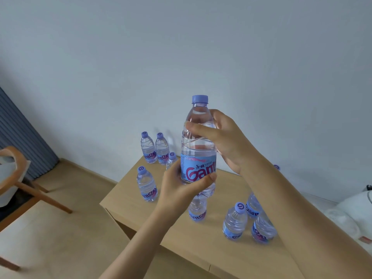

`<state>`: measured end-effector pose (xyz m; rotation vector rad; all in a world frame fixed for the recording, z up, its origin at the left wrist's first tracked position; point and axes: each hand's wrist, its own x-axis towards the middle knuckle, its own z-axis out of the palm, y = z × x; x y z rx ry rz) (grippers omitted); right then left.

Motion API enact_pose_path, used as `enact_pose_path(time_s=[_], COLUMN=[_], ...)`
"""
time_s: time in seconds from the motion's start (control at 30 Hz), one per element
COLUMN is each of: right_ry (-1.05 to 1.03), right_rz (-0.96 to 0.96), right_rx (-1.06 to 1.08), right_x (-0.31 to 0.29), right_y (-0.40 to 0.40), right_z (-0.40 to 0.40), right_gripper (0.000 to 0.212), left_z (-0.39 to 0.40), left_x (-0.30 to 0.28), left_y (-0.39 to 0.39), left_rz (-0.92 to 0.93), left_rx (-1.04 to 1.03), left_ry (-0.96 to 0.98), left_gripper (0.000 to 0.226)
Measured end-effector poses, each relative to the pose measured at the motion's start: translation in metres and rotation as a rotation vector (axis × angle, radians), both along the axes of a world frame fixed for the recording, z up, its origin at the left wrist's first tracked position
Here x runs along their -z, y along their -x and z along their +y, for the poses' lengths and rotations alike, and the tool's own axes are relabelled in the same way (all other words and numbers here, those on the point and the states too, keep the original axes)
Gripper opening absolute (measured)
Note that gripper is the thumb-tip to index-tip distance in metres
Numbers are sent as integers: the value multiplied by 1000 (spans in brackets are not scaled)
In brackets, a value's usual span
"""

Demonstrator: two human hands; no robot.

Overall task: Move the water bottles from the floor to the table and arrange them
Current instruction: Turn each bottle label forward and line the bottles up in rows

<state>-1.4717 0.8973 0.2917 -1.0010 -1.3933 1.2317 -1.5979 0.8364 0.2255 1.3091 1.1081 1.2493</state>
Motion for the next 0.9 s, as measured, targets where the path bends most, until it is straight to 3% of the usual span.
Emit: enact_pose_path(time_s=[0.37,0.6,0.9], right_ry=[-1,-21,6], right_rz=[-3,16,-45], right_rx=[-12,-50,-49], right_x=[23,31,54], right_y=[47,71,138], right_z=[42,108,195], right_gripper=[38,30,33], left_z=[43,113,206], left_x=[18,18,44], left_y=[47,75,147], left_rz=[52,117,216], left_rx=[-15,21,10], left_ry=[50,113,153], left_gripper=[38,44,43])
